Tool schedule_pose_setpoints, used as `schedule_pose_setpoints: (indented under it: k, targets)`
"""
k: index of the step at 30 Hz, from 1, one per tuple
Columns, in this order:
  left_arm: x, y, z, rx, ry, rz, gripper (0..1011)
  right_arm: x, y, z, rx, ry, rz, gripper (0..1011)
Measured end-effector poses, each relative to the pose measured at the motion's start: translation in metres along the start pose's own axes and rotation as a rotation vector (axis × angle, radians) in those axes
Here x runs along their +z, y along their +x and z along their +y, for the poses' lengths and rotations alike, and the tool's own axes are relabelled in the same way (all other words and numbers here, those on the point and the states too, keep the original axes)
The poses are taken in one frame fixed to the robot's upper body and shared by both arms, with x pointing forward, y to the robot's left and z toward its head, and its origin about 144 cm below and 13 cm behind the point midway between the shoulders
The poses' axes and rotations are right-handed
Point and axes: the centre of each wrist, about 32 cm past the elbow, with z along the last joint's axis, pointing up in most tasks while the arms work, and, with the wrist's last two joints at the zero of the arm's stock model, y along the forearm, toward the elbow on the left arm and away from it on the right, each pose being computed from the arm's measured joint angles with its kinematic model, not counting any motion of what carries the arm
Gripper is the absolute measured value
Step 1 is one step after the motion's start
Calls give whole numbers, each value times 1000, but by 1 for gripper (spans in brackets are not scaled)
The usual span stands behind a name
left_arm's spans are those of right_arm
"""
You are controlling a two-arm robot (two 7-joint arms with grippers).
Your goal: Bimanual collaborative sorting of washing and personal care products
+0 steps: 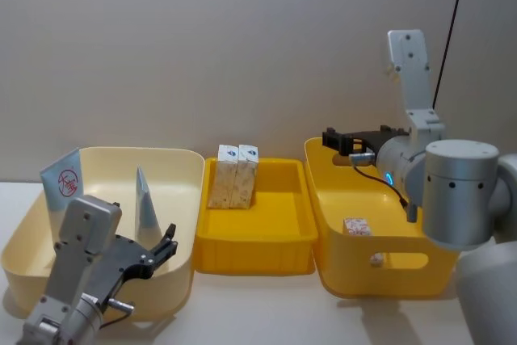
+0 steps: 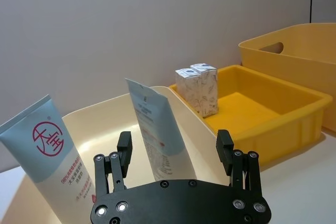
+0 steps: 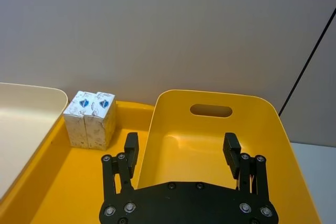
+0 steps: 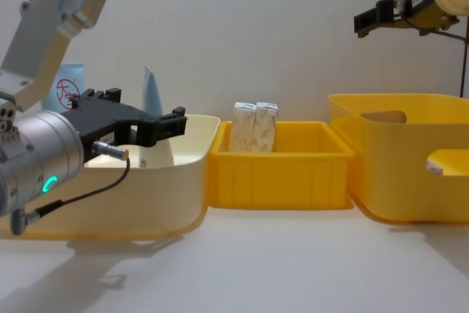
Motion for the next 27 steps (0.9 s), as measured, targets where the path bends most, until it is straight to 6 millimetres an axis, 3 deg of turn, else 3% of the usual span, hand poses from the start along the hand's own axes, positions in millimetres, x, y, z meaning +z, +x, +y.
schedule_pose_setpoints:
  k: [27]
  targets:
    - [-11,21,-31,6,-1,97,1000,-2,-6,-8,10,-1,3,1001]
